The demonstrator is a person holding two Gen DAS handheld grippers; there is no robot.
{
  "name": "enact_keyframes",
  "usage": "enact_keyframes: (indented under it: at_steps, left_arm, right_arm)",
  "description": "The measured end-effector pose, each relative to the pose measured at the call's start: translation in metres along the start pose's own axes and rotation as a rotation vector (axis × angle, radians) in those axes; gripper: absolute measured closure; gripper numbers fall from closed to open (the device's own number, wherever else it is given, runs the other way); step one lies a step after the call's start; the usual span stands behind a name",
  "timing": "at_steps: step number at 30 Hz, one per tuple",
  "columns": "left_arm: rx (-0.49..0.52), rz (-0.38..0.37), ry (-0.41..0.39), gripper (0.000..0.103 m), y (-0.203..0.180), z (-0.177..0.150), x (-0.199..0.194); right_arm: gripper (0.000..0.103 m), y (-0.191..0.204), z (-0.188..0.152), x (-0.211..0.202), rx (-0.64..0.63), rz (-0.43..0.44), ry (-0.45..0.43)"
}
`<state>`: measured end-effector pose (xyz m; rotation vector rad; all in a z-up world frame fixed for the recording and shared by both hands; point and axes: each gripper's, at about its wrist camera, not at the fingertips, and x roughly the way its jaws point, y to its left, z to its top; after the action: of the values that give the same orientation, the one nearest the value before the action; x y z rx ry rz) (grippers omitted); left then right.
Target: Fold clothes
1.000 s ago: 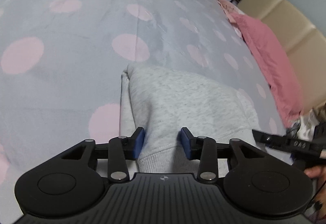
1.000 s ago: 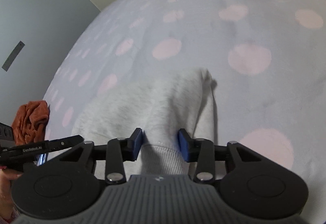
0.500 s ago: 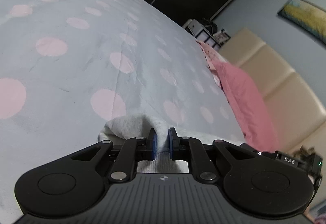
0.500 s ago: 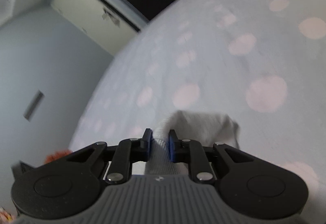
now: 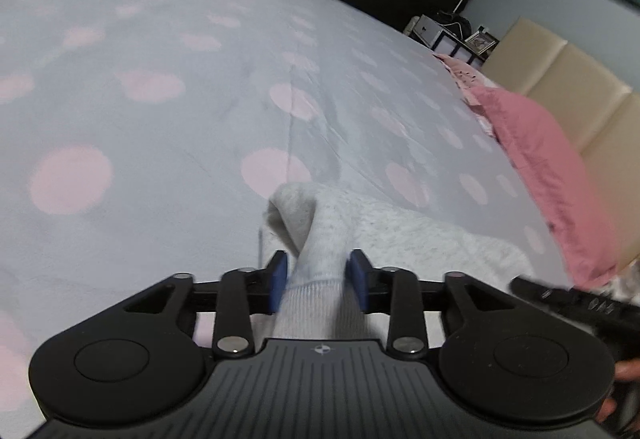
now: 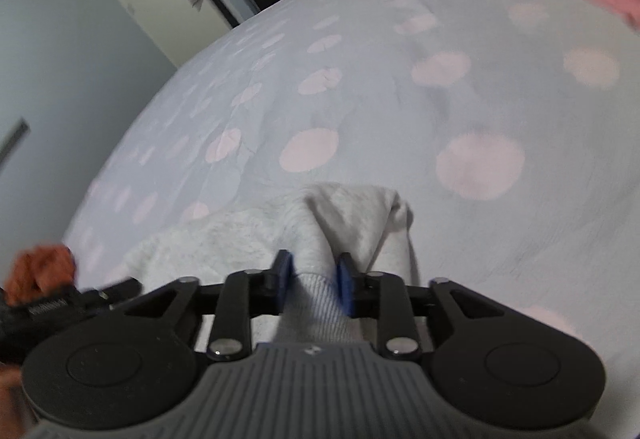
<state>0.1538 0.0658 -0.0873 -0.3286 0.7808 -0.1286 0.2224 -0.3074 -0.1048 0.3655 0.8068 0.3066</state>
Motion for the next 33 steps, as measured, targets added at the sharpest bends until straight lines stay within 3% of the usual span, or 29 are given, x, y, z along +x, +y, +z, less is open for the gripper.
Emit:
enact_keyframes:
  at_steps: [4,6,9,13,15,20,23,29,33]
  left_arm:
    - [0.190,0.070,-0.074,0.065,-0.026,-0.012,-0.030]
    - [0.262,0.047,-0.074,0.065,-0.035,-0.019,-0.041]
    - [0.314,0.030,-0.055,0.065,-0.041,-0.028,-0.049]
    - [0.399,0.038,-0.016,0.065,-0.049,-0.043,-0.047]
    - [0.417,0.041,0.045,0.065,-0.048,-0.052,-0.040]
    - [0.424,0.070,0.138,0.066,-0.041,-0.069,-0.017]
    - [0.414,0.065,0.144,0.066,-0.040,-0.067,-0.019]
    - [0.493,-0.002,0.048,0.065,-0.048,-0.065,-0.053]
    - [0.595,-0.081,-0.018,0.065,-0.054,-0.070,-0.082]
  right_arm:
    - [0.065,0.025,-0.010,-0.022,-0.220,-0.122,-0.084]
    - [0.065,0.037,-0.019,-0.032,-0.321,-0.161,-0.119]
    - [0.066,0.048,-0.035,-0.042,-0.410,-0.154,-0.133]
    - [0.066,0.055,-0.053,-0.050,-0.477,-0.149,-0.116]
    - [0.066,0.056,-0.061,-0.048,-0.500,-0.163,-0.095]
    - [0.066,0.048,-0.069,-0.033,-0.475,-0.171,0.000]
    - [0.065,0.040,-0.069,-0.026,-0.437,-0.156,0.038]
    - [0.060,0.049,-0.059,-0.045,-0.464,-0.123,0.029]
    - [0.057,0.058,-0.068,-0.072,-0.580,-0.064,0.010]
